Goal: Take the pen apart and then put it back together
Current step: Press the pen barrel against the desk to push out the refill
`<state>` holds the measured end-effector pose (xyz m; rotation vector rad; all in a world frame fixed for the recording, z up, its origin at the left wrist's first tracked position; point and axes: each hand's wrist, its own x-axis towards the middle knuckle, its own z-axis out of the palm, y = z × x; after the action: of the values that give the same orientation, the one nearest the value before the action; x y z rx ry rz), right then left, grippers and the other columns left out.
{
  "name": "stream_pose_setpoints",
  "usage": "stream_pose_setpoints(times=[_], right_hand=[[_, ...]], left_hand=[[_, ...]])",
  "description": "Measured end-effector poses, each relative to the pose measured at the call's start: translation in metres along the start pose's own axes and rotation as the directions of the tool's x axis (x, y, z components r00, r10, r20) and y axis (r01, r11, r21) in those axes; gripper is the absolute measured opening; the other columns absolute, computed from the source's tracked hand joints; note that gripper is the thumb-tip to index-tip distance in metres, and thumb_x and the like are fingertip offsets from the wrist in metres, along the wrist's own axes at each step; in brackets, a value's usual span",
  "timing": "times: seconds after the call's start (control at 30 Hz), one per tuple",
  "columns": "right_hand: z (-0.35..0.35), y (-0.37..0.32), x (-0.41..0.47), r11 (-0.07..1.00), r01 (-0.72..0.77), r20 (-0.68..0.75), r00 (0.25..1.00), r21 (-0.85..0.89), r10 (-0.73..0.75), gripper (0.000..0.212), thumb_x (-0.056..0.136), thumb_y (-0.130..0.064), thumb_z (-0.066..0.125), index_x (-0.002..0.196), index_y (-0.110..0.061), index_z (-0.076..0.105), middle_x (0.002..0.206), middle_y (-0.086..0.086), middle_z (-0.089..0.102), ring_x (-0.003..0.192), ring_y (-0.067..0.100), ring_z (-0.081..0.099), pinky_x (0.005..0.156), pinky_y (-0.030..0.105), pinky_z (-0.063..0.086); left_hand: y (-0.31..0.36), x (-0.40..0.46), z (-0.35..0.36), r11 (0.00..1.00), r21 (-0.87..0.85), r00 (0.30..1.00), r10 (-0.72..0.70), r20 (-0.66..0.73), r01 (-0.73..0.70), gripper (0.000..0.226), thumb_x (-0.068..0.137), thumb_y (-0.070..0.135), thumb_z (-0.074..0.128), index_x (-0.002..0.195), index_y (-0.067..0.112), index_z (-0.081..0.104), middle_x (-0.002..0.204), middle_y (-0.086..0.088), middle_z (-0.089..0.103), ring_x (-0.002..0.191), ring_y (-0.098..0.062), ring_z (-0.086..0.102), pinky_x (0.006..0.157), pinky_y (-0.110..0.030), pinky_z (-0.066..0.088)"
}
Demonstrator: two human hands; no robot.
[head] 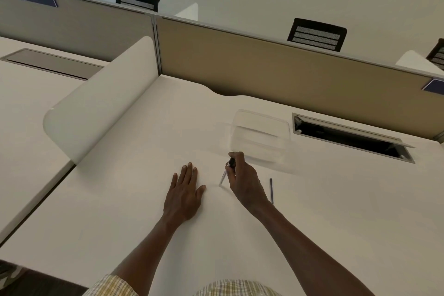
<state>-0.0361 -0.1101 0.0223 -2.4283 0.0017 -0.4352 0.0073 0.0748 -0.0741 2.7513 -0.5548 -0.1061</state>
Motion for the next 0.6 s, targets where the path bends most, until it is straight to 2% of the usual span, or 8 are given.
stream_pose_setpoints(times=[0.13,0.4,0.5,0.6], right_hand=[[-0.001,-0.003,0.0,1.0,0.003,-0.025,1.0,0.013,-0.002,0.03,0.097,-0.015,0.054,0.119,-0.022,0.036,0.089,-0.001,0.063,0.079,0.021,0.064,0.068,0.035,0.053],[-0.011,-0.015,0.018,0.996,0.071,-0.188,0.98,0.056,-0.06,0.032,0.095,-0.014,0.059,0.12,-0.02,0.04,0.093,-0.002,0.066,0.082,0.014,0.065,0.07,0.024,0.053],[-0.002,-0.01,0.012,0.995,0.094,-0.126,0.988,0.008,-0.093,0.032,0.095,-0.014,0.058,0.121,-0.02,0.039,0.094,-0.001,0.066,0.081,0.015,0.065,0.067,0.023,0.051],[0.01,0.002,-0.002,0.996,0.081,-0.038,0.996,-0.045,-0.083,0.029,0.097,-0.018,0.054,0.122,-0.022,0.039,0.095,0.0,0.068,0.084,0.013,0.064,0.067,0.015,0.041]], left_hand=[[0.001,0.0,0.0,1.0,-0.003,1.0,-0.001,0.004,0.001,0.065,0.103,0.046,0.023,0.155,0.01,0.006,0.165,-0.006,-0.004,0.152,-0.019,-0.007,0.124,-0.04,0.0],[0.001,0.001,-0.001,1.0,0.004,1.0,-0.004,0.008,0.003,0.066,0.103,0.046,0.022,0.155,0.01,0.006,0.165,-0.006,-0.004,0.152,-0.02,-0.007,0.124,-0.04,0.0],[0.001,0.001,-0.001,1.0,-0.005,1.0,-0.004,0.004,0.004,0.066,0.103,0.046,0.021,0.155,0.01,0.005,0.165,-0.006,-0.004,0.152,-0.019,-0.007,0.124,-0.041,0.001],[0.001,0.0,0.0,1.0,-0.001,1.0,-0.005,0.009,0.005,0.066,0.103,0.047,0.021,0.155,0.01,0.005,0.165,-0.006,-0.005,0.152,-0.019,-0.008,0.124,-0.04,0.0]])
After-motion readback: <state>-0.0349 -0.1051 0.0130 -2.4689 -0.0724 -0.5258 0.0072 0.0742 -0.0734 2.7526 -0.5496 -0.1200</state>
